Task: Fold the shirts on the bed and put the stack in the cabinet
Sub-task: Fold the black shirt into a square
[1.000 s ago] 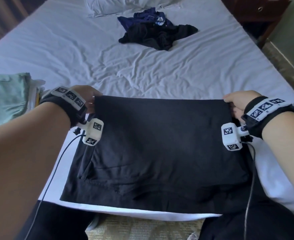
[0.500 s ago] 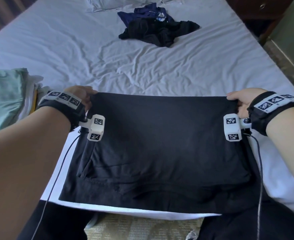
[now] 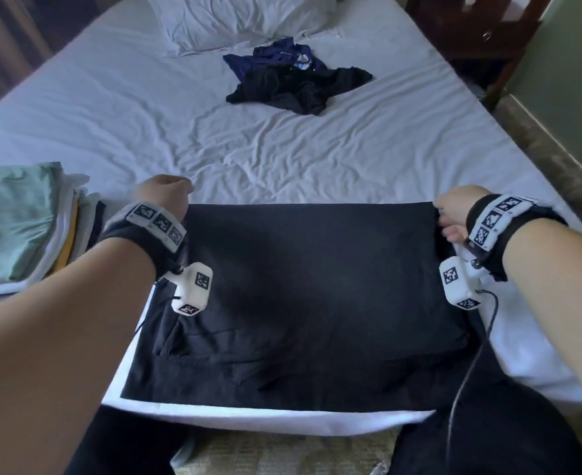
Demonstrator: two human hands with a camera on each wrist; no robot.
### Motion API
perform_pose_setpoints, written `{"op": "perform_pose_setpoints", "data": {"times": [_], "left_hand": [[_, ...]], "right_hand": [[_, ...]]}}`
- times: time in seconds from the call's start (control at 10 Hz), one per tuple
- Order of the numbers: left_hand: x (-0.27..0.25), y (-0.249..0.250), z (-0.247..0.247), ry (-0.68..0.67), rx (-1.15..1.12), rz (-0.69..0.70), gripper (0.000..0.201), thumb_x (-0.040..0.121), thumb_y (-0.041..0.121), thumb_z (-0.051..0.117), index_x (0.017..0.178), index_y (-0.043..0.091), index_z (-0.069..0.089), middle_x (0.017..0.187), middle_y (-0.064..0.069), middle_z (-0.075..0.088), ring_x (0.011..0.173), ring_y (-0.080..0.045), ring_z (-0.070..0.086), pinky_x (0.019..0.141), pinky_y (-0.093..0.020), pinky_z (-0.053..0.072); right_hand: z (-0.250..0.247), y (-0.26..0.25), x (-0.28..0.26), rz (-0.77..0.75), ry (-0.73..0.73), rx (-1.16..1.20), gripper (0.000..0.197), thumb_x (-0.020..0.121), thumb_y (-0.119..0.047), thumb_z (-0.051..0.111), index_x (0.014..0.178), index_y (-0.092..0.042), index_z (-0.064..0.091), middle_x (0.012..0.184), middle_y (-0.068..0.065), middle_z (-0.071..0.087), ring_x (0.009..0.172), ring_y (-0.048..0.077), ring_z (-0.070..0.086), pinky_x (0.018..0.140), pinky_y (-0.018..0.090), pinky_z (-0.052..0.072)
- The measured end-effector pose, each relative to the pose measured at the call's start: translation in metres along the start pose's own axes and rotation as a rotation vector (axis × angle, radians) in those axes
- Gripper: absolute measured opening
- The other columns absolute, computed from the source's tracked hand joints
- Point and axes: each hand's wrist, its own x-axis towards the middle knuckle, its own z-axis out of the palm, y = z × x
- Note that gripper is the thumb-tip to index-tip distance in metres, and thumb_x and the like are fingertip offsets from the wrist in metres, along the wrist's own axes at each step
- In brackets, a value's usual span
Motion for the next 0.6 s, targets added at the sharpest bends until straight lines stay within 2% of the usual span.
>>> {"op": "perform_pose_setpoints", "data": {"times": [0.1, 0.2, 0.3, 0.4, 0.5, 0.6], "left_hand": [[-0.023, 0.005, 0.026, -0.150, 0.122, 0.109, 0.016, 0.078, 0.038, 0.068, 0.085, 0.025, 0.075, 0.086, -0.003, 0.070, 0.085, -0.023, 0.063, 0.079, -0.036, 0.049], [-0.040, -0.012, 0.059, -0.373, 0.787, 0.190, 0.071, 0.086, 0.071, 0.051, 0.148, 0.037, 0.047, 0.156, -0.003, 0.044, 0.143, -0.034, 0.039, 0.116, -0.044, 0.031], [-0.049, -0.027, 0.072, -0.463, 1.067, 0.157, 0.092, 0.083, 0.088, 0.037, 0.158, 0.051, 0.000, 0.170, 0.009, -0.015, 0.155, -0.040, -0.013, 0.122, -0.060, -0.003], [-0.049, -0.027, 0.072, -0.537, 1.010, 0.104, 0.092, 0.082, 0.091, 0.032, 0.157, 0.054, -0.007, 0.167, 0.013, -0.023, 0.153, -0.036, -0.024, 0.121, -0.061, -0.011], [-0.045, -0.028, 0.071, -0.565, 0.971, 0.079, 0.092, 0.081, 0.092, 0.030, 0.157, 0.054, -0.007, 0.167, 0.014, -0.024, 0.152, -0.032, -0.027, 0.119, -0.060, -0.015], [-0.041, -0.034, 0.075, -0.567, 0.984, 0.072, 0.098, 0.076, 0.096, 0.031, 0.155, 0.056, -0.010, 0.166, 0.015, -0.025, 0.152, -0.032, -0.029, 0.120, -0.060, -0.014]], "right_hand": [[0.006, -0.002, -0.003, -0.056, 0.025, 0.074, 0.024, 0.101, -0.012, 0.045, 0.106, -0.028, 0.062, 0.074, 0.008, 0.052, 0.056, 0.022, 0.045, 0.043, 0.021, 0.040], [0.010, -0.005, 0.002, -0.068, 0.005, 0.176, 0.025, 0.098, -0.007, 0.048, 0.108, -0.018, 0.067, 0.085, 0.010, 0.057, 0.067, 0.024, 0.055, 0.049, 0.028, 0.050], [0.014, -0.002, 0.013, -0.082, 0.020, 0.301, 0.018, 0.096, -0.007, 0.055, 0.100, -0.015, 0.071, 0.085, 0.009, 0.062, 0.068, 0.022, 0.061, 0.062, 0.034, 0.056], [0.012, -0.002, 0.022, -0.066, 0.004, 0.255, 0.013, 0.096, -0.014, 0.059, 0.100, -0.019, 0.070, 0.087, 0.006, 0.063, 0.076, 0.023, 0.062, 0.075, 0.038, 0.057], [0.007, -0.002, 0.033, -0.032, 0.037, 0.122, 0.005, 0.096, -0.021, 0.062, 0.091, -0.021, 0.061, 0.096, 0.005, 0.062, 0.080, 0.022, 0.061, 0.063, 0.029, 0.061], [-0.004, 0.002, 0.068, -0.027, 0.068, -0.075, 0.014, 0.085, -0.027, 0.069, 0.094, -0.017, 0.064, 0.110, 0.009, 0.065, 0.097, 0.031, 0.065, 0.089, 0.046, 0.059]]}}
